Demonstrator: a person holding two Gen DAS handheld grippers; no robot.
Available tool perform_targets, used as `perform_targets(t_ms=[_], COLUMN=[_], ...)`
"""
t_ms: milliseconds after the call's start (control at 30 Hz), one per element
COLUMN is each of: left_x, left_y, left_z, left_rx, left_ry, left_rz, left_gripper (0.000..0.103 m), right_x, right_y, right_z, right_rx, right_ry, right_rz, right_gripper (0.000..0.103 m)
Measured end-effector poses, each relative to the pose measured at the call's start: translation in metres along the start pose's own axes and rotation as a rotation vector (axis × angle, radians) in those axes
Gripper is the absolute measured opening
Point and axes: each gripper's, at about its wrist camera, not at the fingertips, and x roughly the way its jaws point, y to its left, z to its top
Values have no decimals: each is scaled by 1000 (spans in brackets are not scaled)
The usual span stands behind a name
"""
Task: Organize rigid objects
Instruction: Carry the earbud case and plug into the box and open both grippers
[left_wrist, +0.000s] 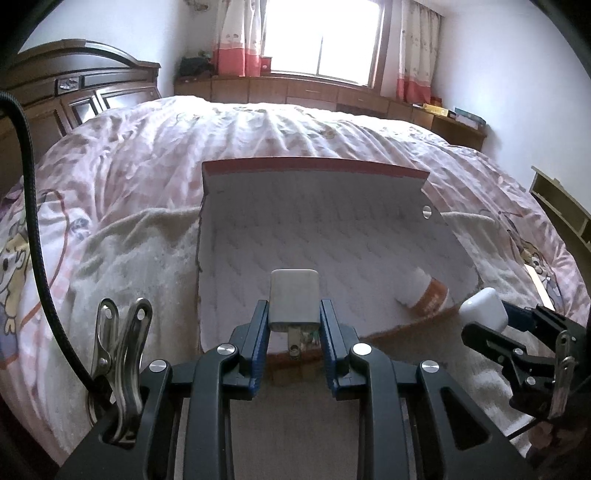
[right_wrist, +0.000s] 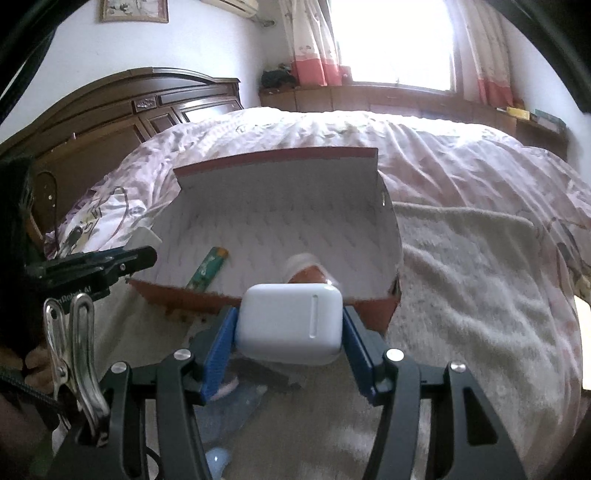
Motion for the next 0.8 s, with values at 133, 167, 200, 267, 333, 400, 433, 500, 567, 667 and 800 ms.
perform_targets(t_ms=[133, 167, 200, 267, 333, 400, 433, 500, 567, 667, 800], left_x=[8, 9, 11, 14, 18, 21, 23, 27, 31, 37, 44], left_y=[-2, -2, -3, -4, -5, -5, -5, -5, -5, -5, -4], left_z=[6, 7, 9, 12, 13, 14, 14, 14, 15, 16, 18], left_rx=[-2, -2, -1, 2, 6, 7, 8, 10, 10, 8, 10], left_ry=[3, 3, 2, 1, 0, 2, 5, 8, 12, 16, 21], left_rz=[-1, -1, -2, 0, 2, 4, 3, 3, 5, 5, 9], left_gripper=[27, 27, 27, 27, 27, 27, 27, 26, 27, 27, 27], right_x=[7, 9, 11, 15, 19, 23, 25, 29, 33, 38, 44], right_y=[-2, -2, -3, -3, -3, -3, -4, -5, -6, -8, -10], right_z=[9, 12, 15, 19, 23, 25, 26, 28, 30, 34, 38], right_rx=[0, -1, -2, -4, -4, -1, 2, 8, 13, 17, 18], right_ry=[-3, -3, -4, -6, -8, -8, -6, -3, -3, -6, -5], right_rz=[6, 7, 8, 11, 15, 18, 20, 23, 24, 25, 19], right_gripper=[60, 60, 60, 60, 60, 60, 60, 60, 60, 60, 60])
